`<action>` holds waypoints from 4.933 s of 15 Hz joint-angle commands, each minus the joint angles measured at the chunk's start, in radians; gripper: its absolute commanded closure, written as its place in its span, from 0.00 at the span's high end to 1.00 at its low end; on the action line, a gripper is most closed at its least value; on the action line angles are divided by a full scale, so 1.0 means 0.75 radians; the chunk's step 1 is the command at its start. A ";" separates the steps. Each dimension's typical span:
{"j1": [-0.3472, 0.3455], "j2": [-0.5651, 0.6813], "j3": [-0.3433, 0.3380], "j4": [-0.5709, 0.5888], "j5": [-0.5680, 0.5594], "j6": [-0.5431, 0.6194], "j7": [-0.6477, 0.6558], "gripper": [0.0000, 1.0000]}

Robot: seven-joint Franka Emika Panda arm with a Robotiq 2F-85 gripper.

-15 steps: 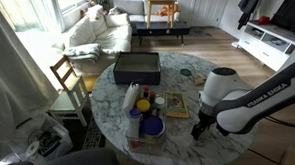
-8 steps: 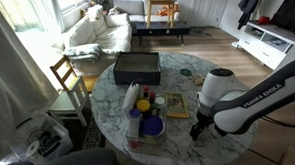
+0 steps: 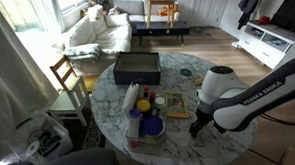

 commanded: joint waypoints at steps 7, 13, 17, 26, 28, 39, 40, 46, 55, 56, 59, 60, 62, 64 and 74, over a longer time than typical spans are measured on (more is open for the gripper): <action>0.033 -0.205 0.024 -0.076 -0.039 -0.097 -0.015 0.60; 0.104 -0.336 0.088 -0.100 -0.046 -0.223 -0.004 0.60; 0.129 -0.325 0.123 -0.077 -0.009 -0.214 -0.041 0.60; 0.126 -0.250 0.142 -0.008 -0.009 -0.209 -0.158 0.60; 0.125 -0.222 0.143 0.017 -0.009 -0.214 -0.184 0.60; 0.103 -0.089 0.142 0.117 -0.018 -0.218 -0.240 0.60; 0.101 -0.081 0.143 0.124 -0.018 -0.222 -0.244 0.60; 0.096 -0.052 0.137 0.145 -0.027 -0.218 -0.237 0.60; 0.095 -0.034 0.128 0.158 -0.036 -0.214 -0.226 0.60; 0.093 -0.033 0.129 0.159 -0.035 -0.215 -0.229 0.60; 0.090 -0.041 0.127 0.153 -0.033 -0.211 -0.232 0.60; 0.089 -0.043 0.125 0.152 -0.034 -0.210 -0.231 0.60; 0.086 -0.044 0.124 0.151 -0.033 -0.210 -0.232 0.60; 0.084 -0.044 0.124 0.151 -0.031 -0.209 -0.233 0.60; 0.081 -0.025 0.124 0.166 -0.028 -0.205 -0.228 0.60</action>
